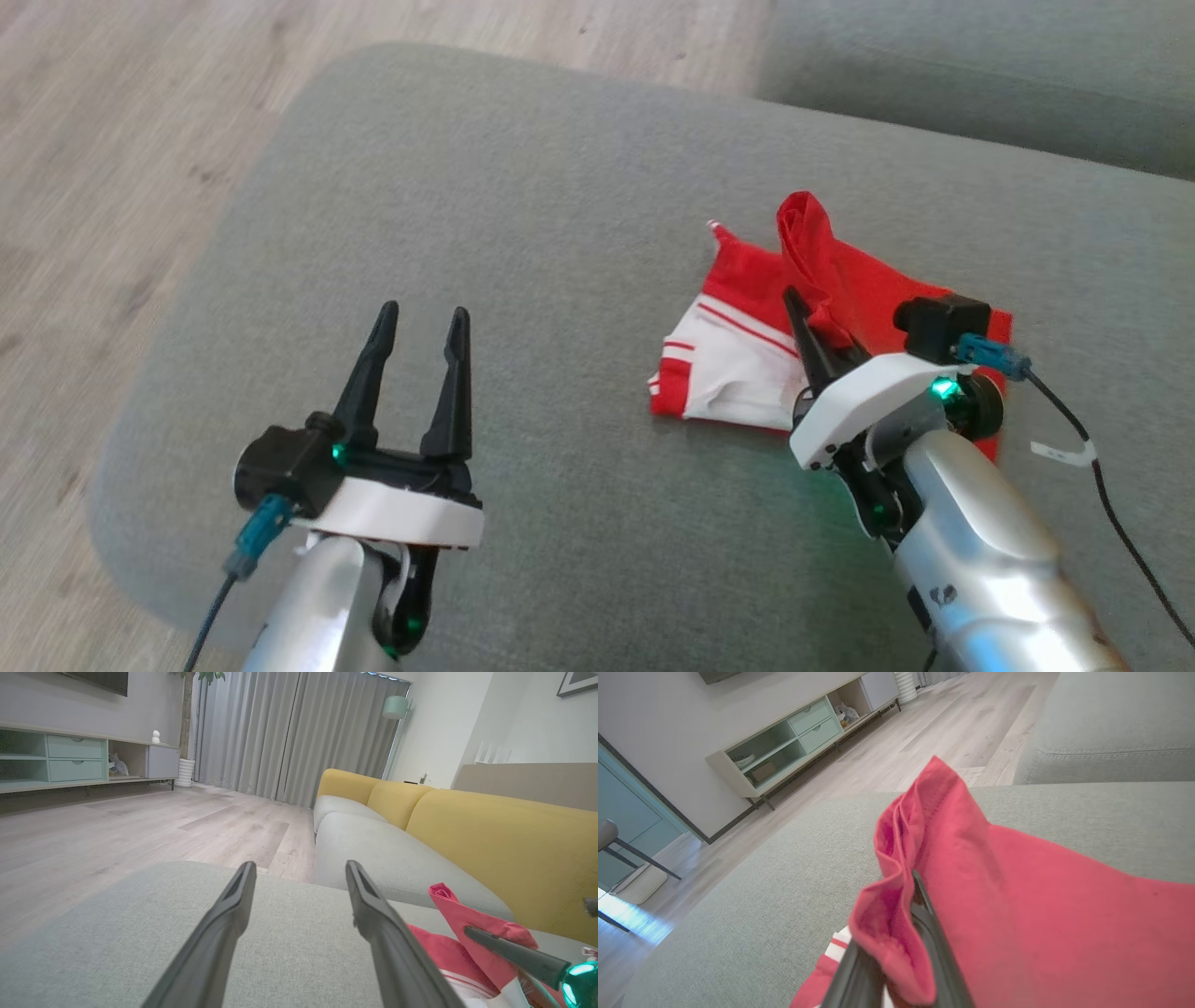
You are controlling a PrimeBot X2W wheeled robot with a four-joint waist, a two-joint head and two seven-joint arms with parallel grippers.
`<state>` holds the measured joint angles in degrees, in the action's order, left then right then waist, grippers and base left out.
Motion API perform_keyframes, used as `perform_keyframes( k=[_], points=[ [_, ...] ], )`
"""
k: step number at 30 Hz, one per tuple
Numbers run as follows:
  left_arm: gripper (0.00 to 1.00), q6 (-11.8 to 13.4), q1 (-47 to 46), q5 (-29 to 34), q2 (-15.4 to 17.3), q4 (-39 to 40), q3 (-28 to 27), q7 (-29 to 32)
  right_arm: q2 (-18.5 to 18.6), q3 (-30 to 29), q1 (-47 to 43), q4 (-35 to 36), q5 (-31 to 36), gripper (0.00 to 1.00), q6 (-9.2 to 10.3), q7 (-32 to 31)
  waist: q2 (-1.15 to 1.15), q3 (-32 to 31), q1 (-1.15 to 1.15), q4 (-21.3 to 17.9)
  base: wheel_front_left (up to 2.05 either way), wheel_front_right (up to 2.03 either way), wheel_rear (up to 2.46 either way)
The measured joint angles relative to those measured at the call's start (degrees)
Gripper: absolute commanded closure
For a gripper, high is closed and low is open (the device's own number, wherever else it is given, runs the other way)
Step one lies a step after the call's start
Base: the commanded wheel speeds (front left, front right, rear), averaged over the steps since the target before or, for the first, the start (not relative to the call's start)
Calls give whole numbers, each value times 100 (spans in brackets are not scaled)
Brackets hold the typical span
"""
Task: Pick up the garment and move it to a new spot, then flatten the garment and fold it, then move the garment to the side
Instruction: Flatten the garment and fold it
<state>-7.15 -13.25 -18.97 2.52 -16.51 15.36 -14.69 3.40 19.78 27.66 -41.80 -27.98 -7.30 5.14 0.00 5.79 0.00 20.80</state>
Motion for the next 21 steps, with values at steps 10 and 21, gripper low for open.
perform_keyframes(
  k=[10, 21],
  points=[
    [0, 9, -46, -83, 0, -66, 138, 0, 9, 655, 255, -657, -365, 100, 0, 328, 0, 268, 0, 330, 0, 0, 0],
    [0, 16, -47, -140, 0, -142, 170, 0, 25, 1745, 363, -376, -979, 0, 0, 509, 0, 252, 0, 219, 0, 0, 0]
  ],
)
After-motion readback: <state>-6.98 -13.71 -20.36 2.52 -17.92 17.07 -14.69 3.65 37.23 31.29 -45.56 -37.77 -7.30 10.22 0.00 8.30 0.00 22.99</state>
